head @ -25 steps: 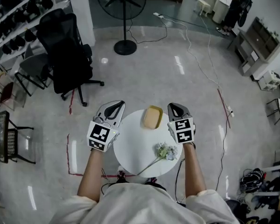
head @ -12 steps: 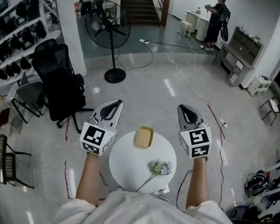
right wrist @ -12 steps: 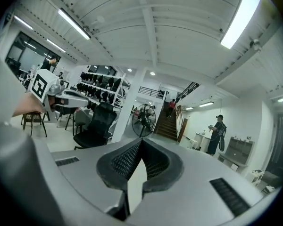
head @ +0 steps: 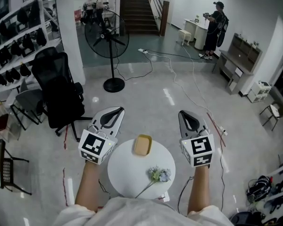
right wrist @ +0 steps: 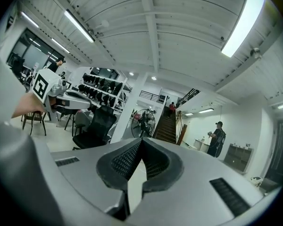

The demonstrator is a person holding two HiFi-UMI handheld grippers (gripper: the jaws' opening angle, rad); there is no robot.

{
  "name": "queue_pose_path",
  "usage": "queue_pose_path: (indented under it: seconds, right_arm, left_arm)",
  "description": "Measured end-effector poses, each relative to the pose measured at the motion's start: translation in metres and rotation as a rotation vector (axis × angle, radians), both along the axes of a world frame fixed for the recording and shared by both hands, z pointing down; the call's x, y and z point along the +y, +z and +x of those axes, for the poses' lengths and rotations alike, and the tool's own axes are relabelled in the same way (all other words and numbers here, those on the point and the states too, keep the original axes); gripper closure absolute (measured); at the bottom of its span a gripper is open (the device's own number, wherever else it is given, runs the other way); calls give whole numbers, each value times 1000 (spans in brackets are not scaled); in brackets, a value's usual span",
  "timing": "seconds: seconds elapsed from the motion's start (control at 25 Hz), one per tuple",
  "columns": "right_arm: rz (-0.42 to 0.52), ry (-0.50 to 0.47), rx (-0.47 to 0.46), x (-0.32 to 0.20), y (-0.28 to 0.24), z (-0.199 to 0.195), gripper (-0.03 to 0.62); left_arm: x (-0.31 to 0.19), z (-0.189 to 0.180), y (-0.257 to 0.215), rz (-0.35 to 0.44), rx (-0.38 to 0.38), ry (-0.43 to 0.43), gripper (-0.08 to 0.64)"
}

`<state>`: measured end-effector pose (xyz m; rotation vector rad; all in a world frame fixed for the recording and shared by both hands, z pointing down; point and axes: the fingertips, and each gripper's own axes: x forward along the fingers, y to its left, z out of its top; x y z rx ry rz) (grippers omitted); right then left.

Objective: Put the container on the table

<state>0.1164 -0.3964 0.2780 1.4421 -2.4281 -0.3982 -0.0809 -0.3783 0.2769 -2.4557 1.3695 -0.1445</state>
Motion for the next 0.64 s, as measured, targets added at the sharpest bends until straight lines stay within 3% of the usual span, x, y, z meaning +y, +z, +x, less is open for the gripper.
queue_pose_path:
  seconds: [0.64]
  right_arm:
    - [7,-21,17,11,-13,-2,580]
  left_arm:
    - [16,6,-10,13,-33,13,538]
